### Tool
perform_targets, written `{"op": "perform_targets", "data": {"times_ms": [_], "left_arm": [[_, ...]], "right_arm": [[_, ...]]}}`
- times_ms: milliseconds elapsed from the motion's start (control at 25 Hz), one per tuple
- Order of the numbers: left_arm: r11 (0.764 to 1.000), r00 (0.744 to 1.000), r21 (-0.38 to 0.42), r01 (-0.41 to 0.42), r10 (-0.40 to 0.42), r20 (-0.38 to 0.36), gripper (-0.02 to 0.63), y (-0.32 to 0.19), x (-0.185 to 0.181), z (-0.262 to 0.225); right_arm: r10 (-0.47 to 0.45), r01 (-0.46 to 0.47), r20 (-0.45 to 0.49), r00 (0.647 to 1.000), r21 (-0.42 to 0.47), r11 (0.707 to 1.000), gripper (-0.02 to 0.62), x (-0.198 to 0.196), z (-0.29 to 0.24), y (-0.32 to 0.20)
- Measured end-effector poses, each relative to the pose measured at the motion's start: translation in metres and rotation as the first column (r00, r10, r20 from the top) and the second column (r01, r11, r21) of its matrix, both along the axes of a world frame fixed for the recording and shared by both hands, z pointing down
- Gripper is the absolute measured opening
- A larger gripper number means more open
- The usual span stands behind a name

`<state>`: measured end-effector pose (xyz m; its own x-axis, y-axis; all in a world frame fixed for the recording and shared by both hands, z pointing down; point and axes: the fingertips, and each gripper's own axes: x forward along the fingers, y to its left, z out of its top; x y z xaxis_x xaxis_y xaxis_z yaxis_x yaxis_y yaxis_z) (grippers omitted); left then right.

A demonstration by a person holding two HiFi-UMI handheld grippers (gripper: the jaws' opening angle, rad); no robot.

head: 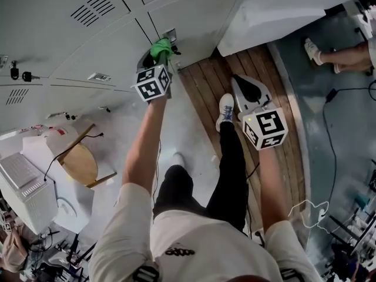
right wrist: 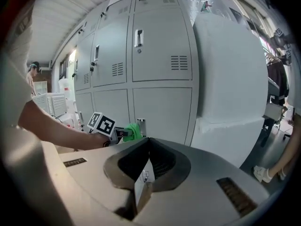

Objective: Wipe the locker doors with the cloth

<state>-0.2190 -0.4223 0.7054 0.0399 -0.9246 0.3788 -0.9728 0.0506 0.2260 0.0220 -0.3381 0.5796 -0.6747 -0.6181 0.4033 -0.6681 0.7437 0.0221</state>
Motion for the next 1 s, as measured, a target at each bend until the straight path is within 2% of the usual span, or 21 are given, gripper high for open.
{"op": "perform_targets", "data": {"times_ms": [120,280,400,520,600,720,1000], "left_arm": [[0.999,1.000,0.044,-0.005,0.005,-0.011,0.132,-0.001,0.004,-0.048],[0.992,0.999,0.125,-0.030,0.032,-0.010,0.132,0.007,0.021,-0.125],[0.984,0.997,0.166,-0.060,0.066,-0.034,0.132,0.030,0.030,-0.178],[0.979,0.992,0.168,-0.118,0.124,-0.026,0.133,0.061,0.036,-0.220],[0.978,0.988,0.141,-0.151,0.150,0.022,0.132,0.084,0.039,-0.239],[0.972,0.971,0.114,-0.206,0.189,0.150,0.132,0.120,0.045,-0.264],[0.918,0.909,0.148,-0.368,0.322,0.265,0.135,0.202,0.067,-0.329]], "right_arm": [[0.016,-0.016,0.000,1.000,0.019,1.000,0.008,0.005,-0.034,0.010],[0.082,-0.082,0.005,0.997,0.028,0.996,0.008,0.017,-0.083,0.024],[0.107,-0.108,0.023,0.994,0.050,0.993,0.008,0.022,-0.126,0.042],[0.118,-0.122,0.050,0.992,0.074,0.990,0.009,0.025,-0.169,0.064],[0.128,-0.134,0.072,0.989,0.090,0.987,0.008,0.028,-0.193,0.079],[0.141,-0.154,0.098,0.985,0.130,0.979,0.009,0.034,-0.226,0.105],[0.154,-0.160,0.044,0.987,0.209,0.965,0.009,0.035,-0.269,0.160]]}}
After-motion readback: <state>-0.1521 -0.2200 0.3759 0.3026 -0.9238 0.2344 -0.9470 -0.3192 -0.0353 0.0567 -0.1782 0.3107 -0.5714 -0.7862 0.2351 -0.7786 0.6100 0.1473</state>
